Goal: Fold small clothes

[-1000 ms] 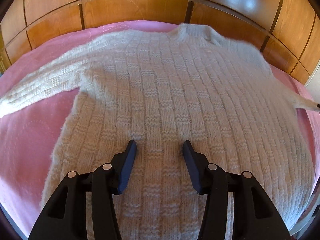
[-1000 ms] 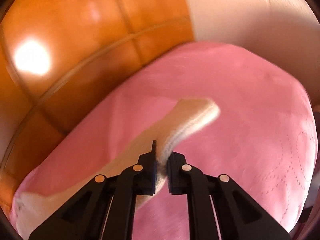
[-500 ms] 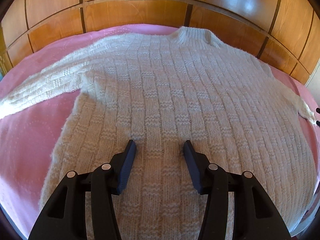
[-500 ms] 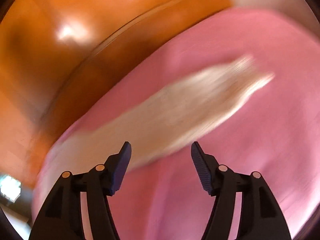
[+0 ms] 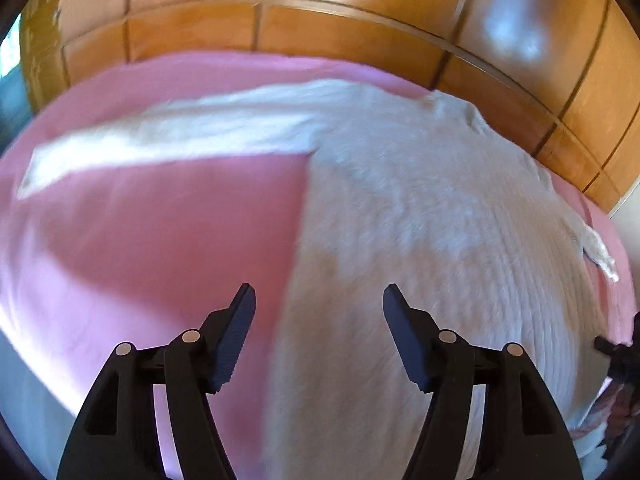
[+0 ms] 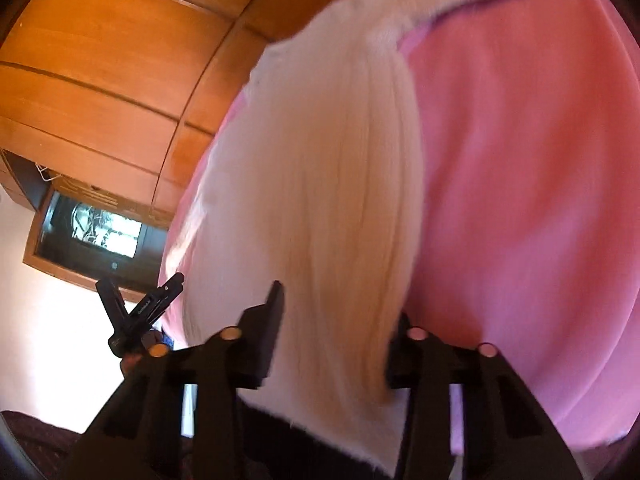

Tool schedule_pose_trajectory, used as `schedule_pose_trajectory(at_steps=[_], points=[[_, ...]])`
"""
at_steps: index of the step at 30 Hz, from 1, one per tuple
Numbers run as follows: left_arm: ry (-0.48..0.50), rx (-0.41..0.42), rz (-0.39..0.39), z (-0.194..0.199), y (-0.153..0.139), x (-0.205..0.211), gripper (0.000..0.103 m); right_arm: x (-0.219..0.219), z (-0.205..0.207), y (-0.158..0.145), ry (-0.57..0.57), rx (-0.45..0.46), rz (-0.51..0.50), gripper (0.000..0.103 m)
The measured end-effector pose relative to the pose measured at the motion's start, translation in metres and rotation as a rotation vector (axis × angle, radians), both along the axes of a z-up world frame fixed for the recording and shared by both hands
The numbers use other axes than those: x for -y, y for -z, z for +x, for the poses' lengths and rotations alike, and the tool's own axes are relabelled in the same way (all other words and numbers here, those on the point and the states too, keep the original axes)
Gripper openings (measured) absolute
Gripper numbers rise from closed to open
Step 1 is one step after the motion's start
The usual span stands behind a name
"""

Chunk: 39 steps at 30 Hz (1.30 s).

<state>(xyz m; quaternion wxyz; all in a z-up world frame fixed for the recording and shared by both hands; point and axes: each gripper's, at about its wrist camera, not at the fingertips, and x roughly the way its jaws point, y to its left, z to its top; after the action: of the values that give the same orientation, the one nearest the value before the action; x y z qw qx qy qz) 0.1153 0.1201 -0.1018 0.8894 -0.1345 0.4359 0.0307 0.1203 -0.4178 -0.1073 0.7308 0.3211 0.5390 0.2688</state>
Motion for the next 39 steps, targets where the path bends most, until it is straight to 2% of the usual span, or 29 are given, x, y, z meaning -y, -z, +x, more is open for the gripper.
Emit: schedule_pose_trajectory(at_steps=[3,5,6,7,8,9,11,13,15,16,19,21,22,23,24,25,26,27,28,29,31,32,33,34,35,39], points=[[0.044,-0.045,-0.147,-0.032,0.012,-0.019,0.065,-0.009,-0.016,0.006,-0.032,-0.020,-0.028,0.027],[0.093,-0.052,-0.220,-0.047,0.018,-0.017,0.065,-0.012,-0.017,0.009,-0.048,-0.026,-0.070,0.017],[0.109,-0.050,-0.222,-0.051,0.019,-0.014,0.061,-0.013,-0.016,0.008,-0.049,-0.025,-0.090,0.009],[0.130,-0.046,-0.203,-0.055,0.021,-0.008,0.041,-0.015,-0.010,0.005,-0.050,-0.018,-0.118,0.008],[0.146,-0.057,-0.168,-0.055,0.024,-0.003,0.029,-0.015,-0.003,-0.004,-0.052,0.000,-0.137,0.008],[0.155,-0.064,-0.152,-0.054,0.025,0.001,0.012,-0.014,0.004,-0.017,-0.054,0.029,-0.152,0.007],[0.166,-0.052,-0.196,-0.055,0.017,-0.003,0.009,-0.016,0.002,-0.041,-0.052,0.098,-0.156,0.007],[0.184,-0.002,-0.253,-0.063,-0.002,-0.013,0.008,-0.011,-0.009,-0.072,-0.048,0.181,-0.124,0.007],[0.190,0.020,-0.254,-0.071,-0.016,-0.022,0.008,-0.005,-0.019,-0.084,-0.055,0.221,-0.137,0.007],[0.190,0.010,-0.243,-0.073,-0.017,-0.024,0.008,-0.002,-0.024,-0.081,-0.057,0.206,-0.145,0.007],[0.203,-0.056,-0.159,-0.077,-0.003,-0.020,0.008,-0.004,-0.029,-0.037,-0.063,0.080,-0.208,0.007],[0.216,-0.103,-0.075,-0.080,0.011,-0.010,0.008,-0.008,-0.029,-0.004,-0.046,-0.011,-0.240,0.007],[0.201,-0.133,-0.024,-0.079,0.019,-0.007,0.008,-0.003,-0.032,0.003,-0.042,-0.031,-0.235,0.007],[0.190,-0.155,-0.014,-0.077,0.024,-0.006,0.008,-0.002,-0.033,0.008,-0.038,-0.037,-0.224,0.007],[0.174,-0.149,-0.038,-0.076,0.024,-0.008,0.009,-0.002,-0.032,0.008,-0.038,-0.035,-0.214,0.010],[0.152,-0.138,-0.058,-0.075,0.021,-0.012,0.018,0.001,-0.032,0.006,-0.040,-0.033,-0.198,0.016],[0.139,-0.128,-0.067,-0.074,0.017,-0.015,0.022,0.011,-0.036,0.000,-0.044,-0.026,-0.184,0.021],[0.123,-0.108,-0.074,-0.072,0.011,-0.018,0.025,0.017,-0.034,-0.006,-0.042,-0.007,-0.185,0.035],[0.099,-0.075,-0.067,-0.070,0.002,-0.020,0.026,0.026,-0.035,-0.012,-0.035,0.015,-0.198,0.041],[0.075,-0.047,-0.050,-0.065,-0.005,-0.021,0.026,0.037,-0.033,-0.019,-0.013,0.039,-0.211,0.043],[0.050,-0.012,-0.032,-0.051,-0.016,-0.019,0.026,0.065,-0.015,-0.030,0.089,0.062,-0.211,0.052],[0.047,0.004,-0.031,-0.044,-0.020,-0.015,0.030,0.078,-0.005,-0.033,0.148,0.069,-0.211,0.054],[0.045,0.021,-0.031,-0.036,-0.024,-0.010,0.047,0.103,0.005,-0.034,0.242,0.074,-0.214,0.057],[0.043,0.039,-0.032,-0.030,-0.027,-0.006,0.057,0.118,0.011,-0.033,0.298,0.072,-0.217,0.057],[0.047,0.054,-0.032,-0.023,-0.029,0.002,0.058,0.143,0.023,-0.029,0.397,0.059,-0.228,0.057],[0.131,0.033,-0.019,0.009,-0.026,0.046,0.058,0.213,0.062,-0.017,0.658,0.007,-0.213,0.053]])
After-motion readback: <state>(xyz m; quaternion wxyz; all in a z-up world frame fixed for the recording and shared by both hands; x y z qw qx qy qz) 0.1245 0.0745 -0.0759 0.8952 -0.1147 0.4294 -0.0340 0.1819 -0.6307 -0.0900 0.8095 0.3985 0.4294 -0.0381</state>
